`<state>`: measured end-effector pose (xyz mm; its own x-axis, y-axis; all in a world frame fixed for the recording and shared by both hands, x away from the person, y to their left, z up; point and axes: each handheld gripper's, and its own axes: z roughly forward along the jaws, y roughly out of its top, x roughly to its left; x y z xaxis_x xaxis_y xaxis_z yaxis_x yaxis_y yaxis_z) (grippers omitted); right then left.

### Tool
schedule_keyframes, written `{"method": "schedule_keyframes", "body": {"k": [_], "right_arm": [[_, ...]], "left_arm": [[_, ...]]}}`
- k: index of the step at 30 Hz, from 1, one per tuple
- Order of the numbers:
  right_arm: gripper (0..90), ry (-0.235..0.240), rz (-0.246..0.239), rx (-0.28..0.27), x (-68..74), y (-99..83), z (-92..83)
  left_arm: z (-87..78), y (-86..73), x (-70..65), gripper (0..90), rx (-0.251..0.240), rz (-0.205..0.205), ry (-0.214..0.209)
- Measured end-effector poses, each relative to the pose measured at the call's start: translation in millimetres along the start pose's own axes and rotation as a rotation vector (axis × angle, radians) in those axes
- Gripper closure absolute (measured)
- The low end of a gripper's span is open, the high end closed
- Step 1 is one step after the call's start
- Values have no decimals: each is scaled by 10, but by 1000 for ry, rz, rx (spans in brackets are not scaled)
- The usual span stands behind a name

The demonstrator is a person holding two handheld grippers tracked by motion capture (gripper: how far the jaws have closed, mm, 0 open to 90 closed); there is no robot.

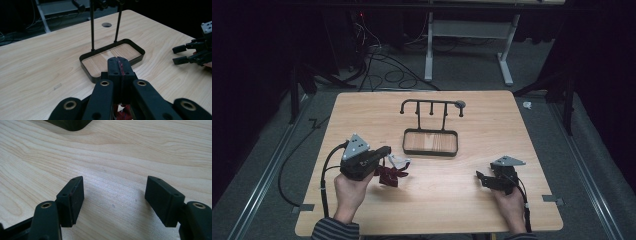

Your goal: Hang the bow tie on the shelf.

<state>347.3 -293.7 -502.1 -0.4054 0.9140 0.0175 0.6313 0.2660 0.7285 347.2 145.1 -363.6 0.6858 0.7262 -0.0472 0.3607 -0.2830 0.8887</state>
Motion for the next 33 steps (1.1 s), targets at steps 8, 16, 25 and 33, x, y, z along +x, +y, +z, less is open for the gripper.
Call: {"method": "schedule_keyframes", "body": {"k": [8, 16, 25, 33], "right_arm": [[328, 2, 4, 4, -2, 1, -4], [328, 2, 3, 2, -1, 1, -2], [328, 2, 3, 2, -1, 0, -3], [328, 3, 2, 3, -1, 1, -3]], "left_arm": [[109, 146, -89, 899, 9, 38, -39], [198, 262, -169, 899, 18, 77, -70], [308, 391, -242, 899, 18, 107, -98], [399, 479, -261, 899, 40, 121, -122]]}}
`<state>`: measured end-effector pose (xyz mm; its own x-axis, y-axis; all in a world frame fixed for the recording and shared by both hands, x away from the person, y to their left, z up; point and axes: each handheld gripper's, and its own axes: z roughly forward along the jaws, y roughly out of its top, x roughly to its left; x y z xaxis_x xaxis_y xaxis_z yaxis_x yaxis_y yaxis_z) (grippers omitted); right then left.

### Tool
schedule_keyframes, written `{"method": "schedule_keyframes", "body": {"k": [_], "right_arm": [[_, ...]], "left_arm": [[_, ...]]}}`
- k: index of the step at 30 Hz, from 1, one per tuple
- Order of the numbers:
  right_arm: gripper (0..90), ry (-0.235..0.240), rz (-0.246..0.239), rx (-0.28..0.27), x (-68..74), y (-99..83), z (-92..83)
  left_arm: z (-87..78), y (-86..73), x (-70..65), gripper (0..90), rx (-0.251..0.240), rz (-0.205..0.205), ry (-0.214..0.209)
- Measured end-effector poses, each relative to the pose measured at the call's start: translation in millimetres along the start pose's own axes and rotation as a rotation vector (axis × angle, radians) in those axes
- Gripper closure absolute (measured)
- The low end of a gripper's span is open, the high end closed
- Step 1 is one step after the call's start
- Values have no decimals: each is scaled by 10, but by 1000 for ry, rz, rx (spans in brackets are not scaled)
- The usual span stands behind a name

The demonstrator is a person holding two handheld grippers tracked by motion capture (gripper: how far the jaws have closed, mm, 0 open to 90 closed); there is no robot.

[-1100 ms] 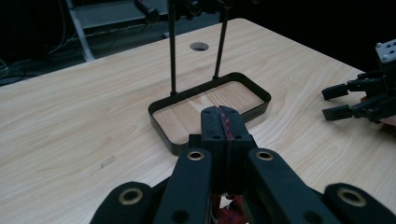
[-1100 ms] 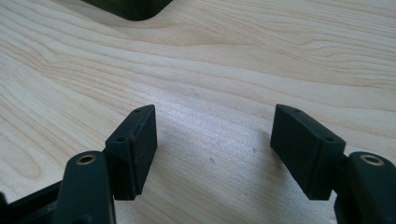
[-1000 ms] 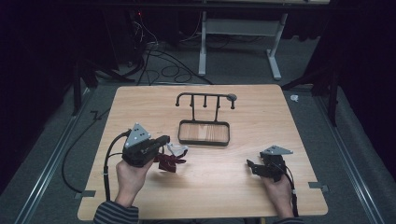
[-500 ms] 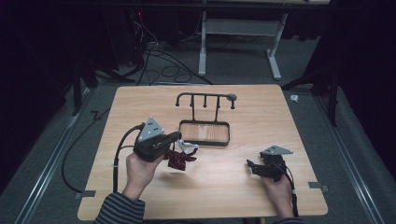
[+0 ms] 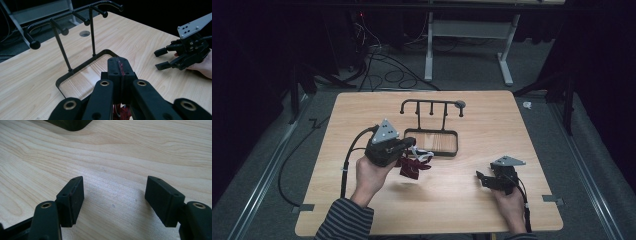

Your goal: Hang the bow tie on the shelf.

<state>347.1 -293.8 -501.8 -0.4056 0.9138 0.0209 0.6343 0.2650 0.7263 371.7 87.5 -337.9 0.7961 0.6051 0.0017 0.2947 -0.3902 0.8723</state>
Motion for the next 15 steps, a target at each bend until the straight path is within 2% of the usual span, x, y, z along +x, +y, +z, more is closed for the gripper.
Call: {"method": "schedule_keyframes", "body": {"k": [15], "right_arm": [[329, 0, 2, -1, -2, 0, 0]], "left_arm": [[148, 207, 62, 899, 5, 10, -30]]}}
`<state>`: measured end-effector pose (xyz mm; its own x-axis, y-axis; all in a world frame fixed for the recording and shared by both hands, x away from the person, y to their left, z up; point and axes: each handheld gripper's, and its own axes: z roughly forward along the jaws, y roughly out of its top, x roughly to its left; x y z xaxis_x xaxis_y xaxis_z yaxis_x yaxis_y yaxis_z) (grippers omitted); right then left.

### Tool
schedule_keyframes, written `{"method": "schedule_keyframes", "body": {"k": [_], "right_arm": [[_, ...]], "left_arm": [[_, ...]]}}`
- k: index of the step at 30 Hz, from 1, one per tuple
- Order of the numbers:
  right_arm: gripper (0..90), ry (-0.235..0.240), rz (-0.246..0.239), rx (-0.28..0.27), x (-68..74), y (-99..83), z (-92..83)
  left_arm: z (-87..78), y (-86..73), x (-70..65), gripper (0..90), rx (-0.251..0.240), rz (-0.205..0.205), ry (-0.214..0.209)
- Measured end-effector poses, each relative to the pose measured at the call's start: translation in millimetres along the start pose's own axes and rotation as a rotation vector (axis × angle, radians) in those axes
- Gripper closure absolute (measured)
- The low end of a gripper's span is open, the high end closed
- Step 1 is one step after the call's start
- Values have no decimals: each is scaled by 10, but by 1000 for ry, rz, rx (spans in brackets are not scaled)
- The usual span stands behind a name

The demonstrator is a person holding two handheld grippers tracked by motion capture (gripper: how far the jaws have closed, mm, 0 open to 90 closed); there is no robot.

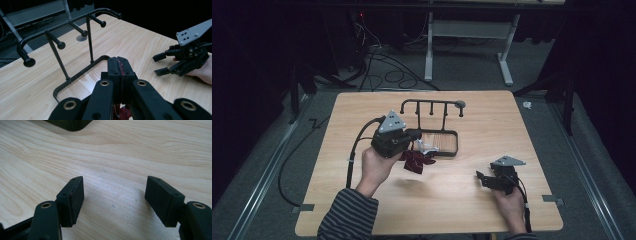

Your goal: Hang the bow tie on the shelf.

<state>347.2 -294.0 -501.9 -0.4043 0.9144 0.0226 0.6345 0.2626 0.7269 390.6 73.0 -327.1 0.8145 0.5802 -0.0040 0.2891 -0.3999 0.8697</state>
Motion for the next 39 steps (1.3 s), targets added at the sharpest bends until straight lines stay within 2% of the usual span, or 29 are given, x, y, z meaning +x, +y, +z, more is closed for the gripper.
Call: {"method": "schedule_keyframes", "body": {"k": [15, 23, 32, 39], "right_arm": [[329, 0, 0, 2, 0, 1, -1], [329, 0, 3, 2, -1, 0, -2], [328, 0, 3, 1, -1, 0, -1], [328, 0, 2, 2, 0, 0, -2]], "left_arm": [[125, 200, 75, 899, -4, -13, -31], [207, 264, 113, 899, 8, -13, -32], [299, 324, 188, 899, 15, -39, -41], [376, 401, 218, 899, 20, -37, -37]]}}
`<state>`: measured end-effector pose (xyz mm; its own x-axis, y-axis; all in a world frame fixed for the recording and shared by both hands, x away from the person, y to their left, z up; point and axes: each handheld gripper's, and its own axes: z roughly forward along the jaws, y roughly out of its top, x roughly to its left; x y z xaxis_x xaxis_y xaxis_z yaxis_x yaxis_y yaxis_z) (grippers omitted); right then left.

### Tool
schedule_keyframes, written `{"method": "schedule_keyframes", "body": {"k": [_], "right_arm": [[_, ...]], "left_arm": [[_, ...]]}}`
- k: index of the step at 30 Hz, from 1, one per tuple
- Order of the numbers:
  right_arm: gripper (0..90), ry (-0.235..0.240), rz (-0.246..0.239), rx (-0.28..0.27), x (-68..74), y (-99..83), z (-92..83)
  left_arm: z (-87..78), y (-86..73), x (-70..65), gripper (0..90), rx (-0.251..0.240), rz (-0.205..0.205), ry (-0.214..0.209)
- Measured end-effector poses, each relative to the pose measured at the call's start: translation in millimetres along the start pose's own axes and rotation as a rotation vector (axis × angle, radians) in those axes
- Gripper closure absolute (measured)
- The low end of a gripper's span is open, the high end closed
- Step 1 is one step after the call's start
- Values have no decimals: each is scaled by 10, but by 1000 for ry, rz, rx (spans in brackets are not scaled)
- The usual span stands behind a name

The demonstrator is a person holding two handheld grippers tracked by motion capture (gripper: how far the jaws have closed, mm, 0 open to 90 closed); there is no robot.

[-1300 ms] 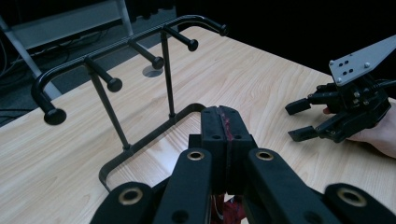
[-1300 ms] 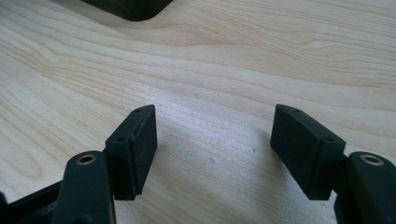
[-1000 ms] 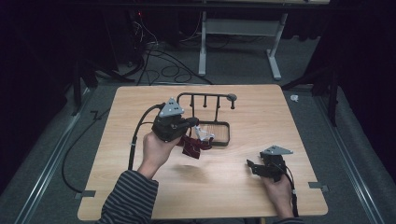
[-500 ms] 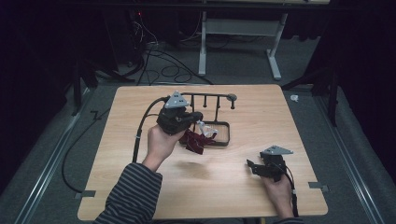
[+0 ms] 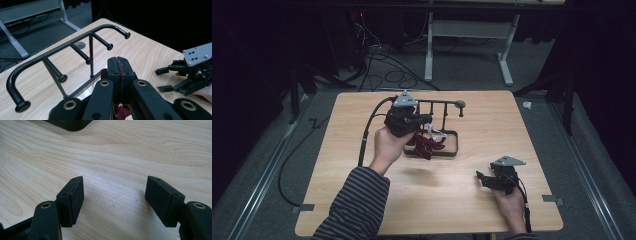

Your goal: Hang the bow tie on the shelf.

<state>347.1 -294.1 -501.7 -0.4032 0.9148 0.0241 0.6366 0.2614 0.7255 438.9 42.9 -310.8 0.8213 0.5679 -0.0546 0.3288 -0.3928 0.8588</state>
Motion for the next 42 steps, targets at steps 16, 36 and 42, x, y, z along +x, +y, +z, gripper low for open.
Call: {"method": "schedule_keyframes", "body": {"k": [16, 36, 42], "right_arm": [[328, 2, -1, 0, 0, 0, 0], [328, 1, 0, 0, -1, 0, -1], [328, 1, -1, 0, -1, 0, -1]], "left_arm": [[239, 108, 71, 899, 15, -17, 6], [445, 183, 143, 899, 40, -16, 42], [476, 174, 195, 898, 54, -19, 61]]}}
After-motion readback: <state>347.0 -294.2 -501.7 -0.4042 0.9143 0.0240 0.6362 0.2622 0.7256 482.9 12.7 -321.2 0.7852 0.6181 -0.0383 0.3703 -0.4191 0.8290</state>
